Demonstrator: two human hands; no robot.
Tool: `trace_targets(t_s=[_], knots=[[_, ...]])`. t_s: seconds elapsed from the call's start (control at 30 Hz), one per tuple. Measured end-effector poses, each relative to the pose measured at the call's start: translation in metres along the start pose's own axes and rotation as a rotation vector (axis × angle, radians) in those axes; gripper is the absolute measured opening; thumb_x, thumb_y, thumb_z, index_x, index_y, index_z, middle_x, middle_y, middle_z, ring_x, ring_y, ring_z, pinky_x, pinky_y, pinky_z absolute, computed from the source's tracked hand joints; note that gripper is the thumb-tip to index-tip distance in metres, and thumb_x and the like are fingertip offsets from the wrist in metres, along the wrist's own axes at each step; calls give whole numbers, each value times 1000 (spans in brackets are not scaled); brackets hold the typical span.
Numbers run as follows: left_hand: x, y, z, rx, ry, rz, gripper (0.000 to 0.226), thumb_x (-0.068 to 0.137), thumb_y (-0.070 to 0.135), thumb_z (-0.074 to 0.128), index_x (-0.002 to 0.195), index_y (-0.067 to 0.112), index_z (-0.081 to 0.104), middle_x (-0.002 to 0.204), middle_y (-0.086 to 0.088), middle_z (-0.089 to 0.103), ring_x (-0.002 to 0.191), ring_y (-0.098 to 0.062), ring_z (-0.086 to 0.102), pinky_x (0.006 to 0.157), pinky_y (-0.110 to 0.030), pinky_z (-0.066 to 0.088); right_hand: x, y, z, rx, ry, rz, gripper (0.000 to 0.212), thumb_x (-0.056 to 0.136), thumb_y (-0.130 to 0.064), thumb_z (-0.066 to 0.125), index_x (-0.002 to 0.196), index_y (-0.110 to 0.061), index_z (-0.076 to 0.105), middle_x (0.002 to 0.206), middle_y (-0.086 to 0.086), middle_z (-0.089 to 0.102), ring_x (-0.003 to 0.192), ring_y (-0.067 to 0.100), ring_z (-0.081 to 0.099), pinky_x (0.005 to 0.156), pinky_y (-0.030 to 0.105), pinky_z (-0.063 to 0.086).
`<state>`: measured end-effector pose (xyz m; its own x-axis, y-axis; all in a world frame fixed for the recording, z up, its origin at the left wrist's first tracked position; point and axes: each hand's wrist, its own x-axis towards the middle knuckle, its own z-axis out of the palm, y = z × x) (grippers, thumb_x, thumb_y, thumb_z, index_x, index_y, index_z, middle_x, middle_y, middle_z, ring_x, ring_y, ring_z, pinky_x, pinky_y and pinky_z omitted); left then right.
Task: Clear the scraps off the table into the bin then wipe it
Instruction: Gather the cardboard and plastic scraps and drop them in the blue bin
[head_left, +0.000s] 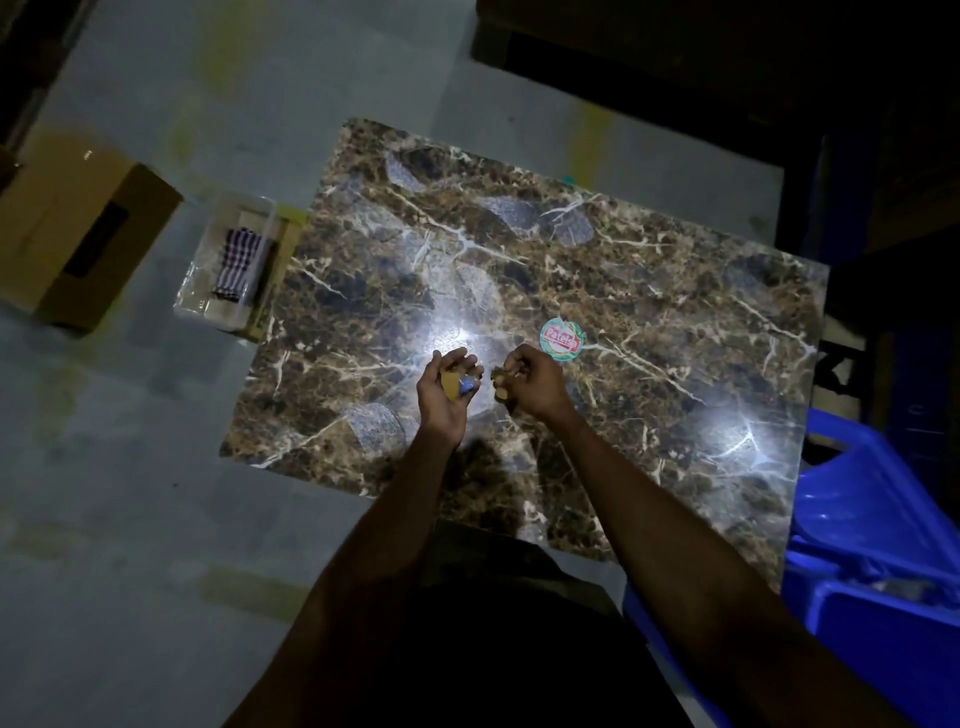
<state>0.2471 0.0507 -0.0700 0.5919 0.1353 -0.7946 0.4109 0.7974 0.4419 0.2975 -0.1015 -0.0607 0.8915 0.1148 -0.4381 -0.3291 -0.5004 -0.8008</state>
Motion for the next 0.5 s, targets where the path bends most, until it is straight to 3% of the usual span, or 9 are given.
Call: trace_targets(t_s=[0.1, 0.2, 0.3, 0.43, 0.5], knots=[[4, 1, 9, 0, -22, -11, 44, 110, 41, 41, 111, 8, 69, 103, -10, 73, 93, -23, 71, 81, -34, 55, -3, -12, -1, 135, -25, -34, 23, 80, 4, 81, 85, -10, 63, 79, 5, 66, 74, 15, 67, 67, 30, 56], [8, 2, 22, -17, -80, -36, 44, 110, 41, 41, 108, 8, 70, 96, -9, 72, 85, -24, 70, 69, -33, 56, -7, -29, 2, 217, -67, -36, 28, 82, 14, 77, 81, -12, 66, 80, 2, 70, 78, 15, 68, 72, 29, 58], [7, 5, 36, -100, -135, -80, 42, 108, 39, 45, 102, 7, 71, 94, -13, 71, 87, -29, 71, 80, -39, 58, -7, -37, 6, 226, -93, -45, 31, 80, 17, 75, 81, -14, 68, 84, 1, 75, 76, 9, 71, 75, 26, 59], [1, 7, 44, -109, -101, -94, 39, 108, 37, 45, 98, 7, 68, 86, -9, 70, 74, -23, 69, 60, -27, 55, -10, -35, -1, 266, -2, -77, 21, 81, 11, 71, 94, -5, 73, 100, 15, 77, 94, 30, 75, 84, 41, 62], [2, 4, 44, -90, -91, -97, 38, 107, 38, 47, 98, 7, 70, 94, -11, 70, 79, -24, 68, 65, -29, 56, -16, -33, -5, 290, 71, -45, 19, 81, 13, 71, 95, 0, 71, 96, 15, 76, 89, 26, 75, 82, 39, 61]])
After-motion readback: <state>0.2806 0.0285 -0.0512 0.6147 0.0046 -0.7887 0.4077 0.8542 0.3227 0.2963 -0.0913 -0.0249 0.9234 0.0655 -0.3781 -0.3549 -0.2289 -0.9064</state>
